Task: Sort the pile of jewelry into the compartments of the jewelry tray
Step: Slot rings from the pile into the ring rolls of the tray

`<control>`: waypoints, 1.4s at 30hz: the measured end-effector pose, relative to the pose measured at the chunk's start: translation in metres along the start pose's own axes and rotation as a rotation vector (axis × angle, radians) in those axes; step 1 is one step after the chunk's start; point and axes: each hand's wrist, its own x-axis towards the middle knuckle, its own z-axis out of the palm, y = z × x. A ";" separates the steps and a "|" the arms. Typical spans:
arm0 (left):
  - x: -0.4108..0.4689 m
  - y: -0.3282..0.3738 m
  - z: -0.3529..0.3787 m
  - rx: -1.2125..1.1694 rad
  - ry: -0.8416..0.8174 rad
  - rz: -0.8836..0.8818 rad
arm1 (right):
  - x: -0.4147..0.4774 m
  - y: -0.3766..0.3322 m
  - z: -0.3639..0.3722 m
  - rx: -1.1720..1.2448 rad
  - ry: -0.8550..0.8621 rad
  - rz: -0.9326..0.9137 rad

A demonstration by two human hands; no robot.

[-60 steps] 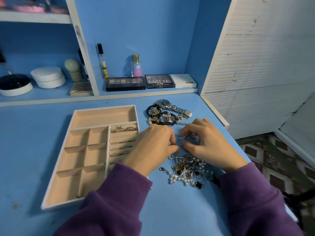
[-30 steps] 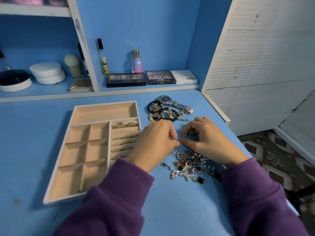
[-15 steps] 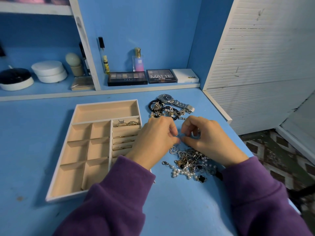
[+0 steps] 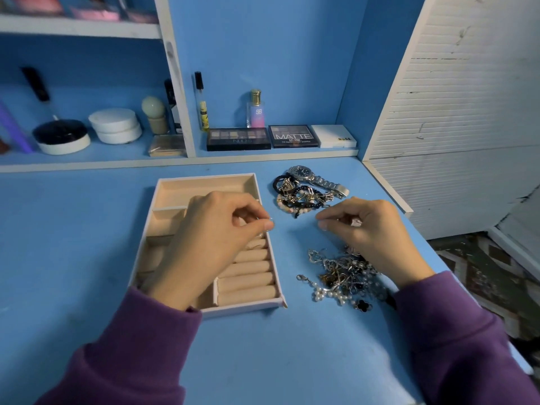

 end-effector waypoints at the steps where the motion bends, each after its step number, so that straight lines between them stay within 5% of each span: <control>1: -0.003 -0.004 -0.005 -0.002 0.007 0.004 | 0.000 -0.004 0.003 0.024 0.005 -0.008; 12: -0.015 -0.027 -0.019 0.066 -0.079 0.053 | -0.009 -0.043 0.046 0.121 -0.215 -0.240; 42: -0.020 -0.030 -0.019 0.168 -0.122 0.207 | -0.012 -0.032 0.053 -0.201 -0.125 -0.444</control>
